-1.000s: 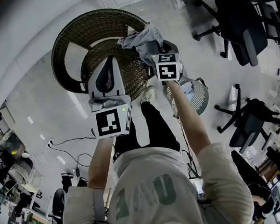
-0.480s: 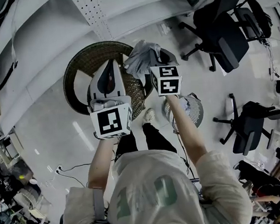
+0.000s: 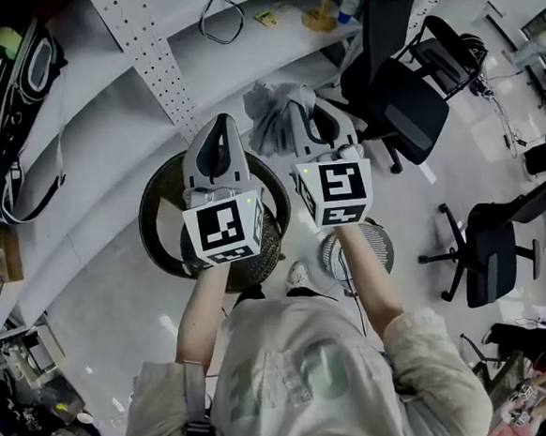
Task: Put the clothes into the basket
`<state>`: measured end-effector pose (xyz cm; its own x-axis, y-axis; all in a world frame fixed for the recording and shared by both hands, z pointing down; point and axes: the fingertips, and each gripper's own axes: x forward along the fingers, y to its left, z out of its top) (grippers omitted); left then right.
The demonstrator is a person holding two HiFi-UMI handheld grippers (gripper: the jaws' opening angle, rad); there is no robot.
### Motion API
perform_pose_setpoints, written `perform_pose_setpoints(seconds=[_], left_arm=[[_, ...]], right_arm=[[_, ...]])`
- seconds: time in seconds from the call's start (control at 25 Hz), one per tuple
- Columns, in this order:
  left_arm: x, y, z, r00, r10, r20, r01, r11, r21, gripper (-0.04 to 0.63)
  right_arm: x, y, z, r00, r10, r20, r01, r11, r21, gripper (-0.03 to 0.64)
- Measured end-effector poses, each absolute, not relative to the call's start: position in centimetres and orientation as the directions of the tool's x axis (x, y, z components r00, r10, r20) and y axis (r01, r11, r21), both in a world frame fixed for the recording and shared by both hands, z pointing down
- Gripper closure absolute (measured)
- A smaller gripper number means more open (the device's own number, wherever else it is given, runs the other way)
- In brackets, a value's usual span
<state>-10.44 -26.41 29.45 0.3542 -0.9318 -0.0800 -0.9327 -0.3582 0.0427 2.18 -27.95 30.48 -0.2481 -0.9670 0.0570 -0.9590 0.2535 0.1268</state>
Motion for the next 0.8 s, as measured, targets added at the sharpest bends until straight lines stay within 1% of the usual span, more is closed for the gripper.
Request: perform_pose_setpoints(seconds=[0.16,0.32,0.64,0.8], left_arm=[[-8.9,-26.0,26.8,0.394,-0.908,-0.142,-0.915,-0.401,0.028,0.577],[-7.1,-25.4,25.8,0.431,-0.887,-0.168,-0.900,-0.435,-0.014,0.578],[-4.0,-24.7,25.6,0.501,-0.849,-0.167,-0.864,-0.502,-0.037,0.577],[-2.2,-24.5,25.9,0.540,-0.826,-0.159,-0.840,-0.541,-0.042,0.577]], right_arm=[[3.1,-25.5,25.3,-0.228,-0.971,-0.077,-0.967,0.216,0.135,0.578],[4.5,-23.4,23.0,-0.213,-0.966,-0.146,-0.974,0.197,0.115,0.578],[6.7,-21.1,24.2,-0.167,-0.979,-0.119,-0.981,0.153,0.120,0.578],[8.3,-20.4,24.6,-0.120,-0.987,-0.103,-0.987,0.108,0.120,0.578]])
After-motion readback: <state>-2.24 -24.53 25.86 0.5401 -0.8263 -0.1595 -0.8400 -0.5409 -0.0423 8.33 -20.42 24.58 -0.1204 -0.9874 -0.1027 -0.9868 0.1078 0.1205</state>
